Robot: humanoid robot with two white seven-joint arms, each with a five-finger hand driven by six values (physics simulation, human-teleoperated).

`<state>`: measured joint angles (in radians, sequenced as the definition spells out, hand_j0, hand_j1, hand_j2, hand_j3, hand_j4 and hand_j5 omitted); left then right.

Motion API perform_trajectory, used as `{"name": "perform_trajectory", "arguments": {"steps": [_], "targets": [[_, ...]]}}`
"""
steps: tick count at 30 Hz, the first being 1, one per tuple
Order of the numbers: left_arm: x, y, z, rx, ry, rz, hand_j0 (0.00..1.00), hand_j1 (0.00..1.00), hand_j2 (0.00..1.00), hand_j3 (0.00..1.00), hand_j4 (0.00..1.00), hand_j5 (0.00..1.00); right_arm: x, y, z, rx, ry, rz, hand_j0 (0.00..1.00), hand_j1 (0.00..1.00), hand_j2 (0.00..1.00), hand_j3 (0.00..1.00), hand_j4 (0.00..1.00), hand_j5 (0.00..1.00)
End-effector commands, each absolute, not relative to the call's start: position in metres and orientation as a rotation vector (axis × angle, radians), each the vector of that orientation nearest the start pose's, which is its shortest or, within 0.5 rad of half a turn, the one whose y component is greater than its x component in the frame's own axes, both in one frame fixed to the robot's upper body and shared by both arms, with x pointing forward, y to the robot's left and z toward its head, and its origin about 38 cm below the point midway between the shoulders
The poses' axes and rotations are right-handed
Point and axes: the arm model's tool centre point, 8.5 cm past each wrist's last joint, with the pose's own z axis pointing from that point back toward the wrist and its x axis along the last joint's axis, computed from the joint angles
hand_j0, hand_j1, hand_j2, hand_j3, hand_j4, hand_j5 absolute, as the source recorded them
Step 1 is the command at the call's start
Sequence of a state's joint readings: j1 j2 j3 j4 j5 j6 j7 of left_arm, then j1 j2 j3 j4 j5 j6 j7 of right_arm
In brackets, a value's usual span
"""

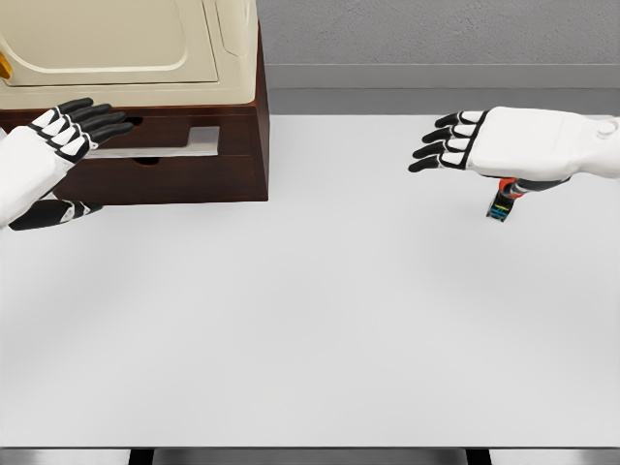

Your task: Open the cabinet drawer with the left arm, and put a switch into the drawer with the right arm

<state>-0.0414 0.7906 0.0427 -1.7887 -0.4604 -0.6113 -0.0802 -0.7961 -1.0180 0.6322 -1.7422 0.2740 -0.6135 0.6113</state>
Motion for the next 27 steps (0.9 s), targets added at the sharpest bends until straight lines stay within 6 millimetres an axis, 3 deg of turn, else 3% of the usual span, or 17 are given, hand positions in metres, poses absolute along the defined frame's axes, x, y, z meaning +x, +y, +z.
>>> {"name": "perform_trajectory", "arguments": {"steps": [1,6,8,9,12,16,17,18,23,27], "targets": [[0.34,0.353,0.259,0.777,-1.968,-1.564,1.0,1.0,1.0,1.0,1.0,1.0,0.394,-0.289,0.326,0.648,1.807,-2.874,1.0,1.0,1.0,1.0,1.0,1.0],[0.338,0.349,0.25,0.749,-1.96,-1.562,1.0,1.0,1.0,1.0,1.0,1.0,0.397,-0.293,0.328,0.669,1.81,-2.88,1.0,1.0,1.0,1.0,1.0,1.0],[0.341,0.345,0.257,0.753,-1.994,-1.545,1.0,1.0,1.0,1.0,1.0,1.0,0.407,-0.307,0.322,0.702,1.828,-2.927,1.0,1.0,1.0,1.0,1.0,1.0],[0.342,0.338,0.251,0.712,-1.993,-1.558,1.0,1.0,1.0,1.0,1.0,1.0,0.413,-0.316,0.316,0.717,1.838,-2.962,1.0,1.0,1.0,1.0,1.0,1.0],[0.355,0.314,0.257,0.648,-1.957,-1.701,1.0,1.0,1.0,1.0,1.0,1.0,0.419,-0.326,0.314,0.746,1.848,-2.988,1.0,1.0,1.0,1.0,1.0,1.0],[0.364,0.279,0.255,0.531,-1.956,-1.826,1.0,1.0,1.0,1.0,1.0,1.0,0.431,-0.338,0.322,0.803,1.777,-3.046,1.0,1.0,1.0,1.0,1.0,1.0],[0.366,0.272,0.253,0.503,-1.933,-1.872,1.0,1.0,1.0,1.0,1.0,1.0,0.427,-0.347,0.32,0.814,1.734,-3.085,1.0,1.0,1.0,1.0,1.0,1.0],[0.367,0.267,0.252,0.487,-1.922,-1.9,1.0,1.0,1.0,1.0,1.0,1.0,0.425,-0.343,0.3,0.732,1.672,-3.148,1.0,1.0,1.0,1.0,1.0,1.0],[0.369,0.266,0.246,0.405,-1.884,-1.909,1.0,1.0,1.0,1.0,1.0,1.0,0.428,-0.325,0.282,0.619,1.641,-3.17,1.0,1.0,1.0,1.0,1.0,1.0],[0.368,0.269,0.249,0.355,-1.874,-1.897,1.0,1.0,1.0,1.0,1.0,1.0,0.445,-0.336,0.269,0.634,1.651,-3.241,1.0,1.0,1.0,1.0,1.0,1.0]]}}
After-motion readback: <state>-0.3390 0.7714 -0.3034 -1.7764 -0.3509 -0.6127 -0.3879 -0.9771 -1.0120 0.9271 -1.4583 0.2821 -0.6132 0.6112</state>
